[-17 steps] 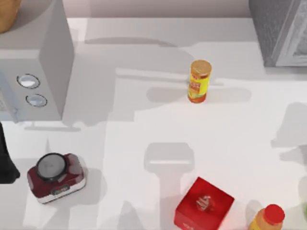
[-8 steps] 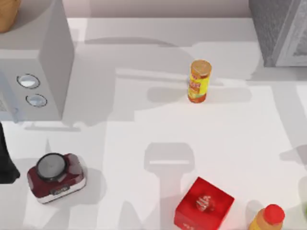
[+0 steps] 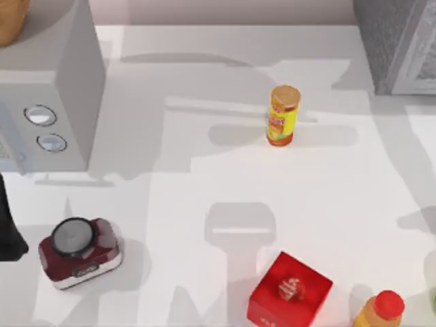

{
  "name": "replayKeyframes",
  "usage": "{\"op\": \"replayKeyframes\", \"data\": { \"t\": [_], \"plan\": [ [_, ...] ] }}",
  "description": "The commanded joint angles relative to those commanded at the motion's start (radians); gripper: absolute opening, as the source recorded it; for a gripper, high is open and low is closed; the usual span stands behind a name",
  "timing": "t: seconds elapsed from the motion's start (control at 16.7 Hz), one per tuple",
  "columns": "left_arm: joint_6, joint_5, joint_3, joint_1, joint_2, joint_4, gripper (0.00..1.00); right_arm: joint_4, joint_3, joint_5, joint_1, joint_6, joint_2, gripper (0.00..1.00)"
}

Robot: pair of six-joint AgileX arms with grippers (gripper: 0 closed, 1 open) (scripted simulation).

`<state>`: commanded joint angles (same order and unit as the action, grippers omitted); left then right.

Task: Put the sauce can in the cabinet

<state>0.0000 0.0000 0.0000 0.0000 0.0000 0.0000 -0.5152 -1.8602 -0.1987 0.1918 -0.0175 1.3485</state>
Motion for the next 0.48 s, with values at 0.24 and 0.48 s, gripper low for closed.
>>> {"op": "replayKeyframes", "data": {
  "t": [0.24,0.48],
  "plan": [
    [0.000,0.000,0.000,0.000,0.000,0.000,1.00,-0.002,-0.005,-0.001,0.001,0.000,0.004,0.00],
    [0.000,0.000,0.000,0.000,0.000,0.000,1.00,0.007,-0.040,0.007,-0.011,-0.002,0.040,0.00]
  ]
}}
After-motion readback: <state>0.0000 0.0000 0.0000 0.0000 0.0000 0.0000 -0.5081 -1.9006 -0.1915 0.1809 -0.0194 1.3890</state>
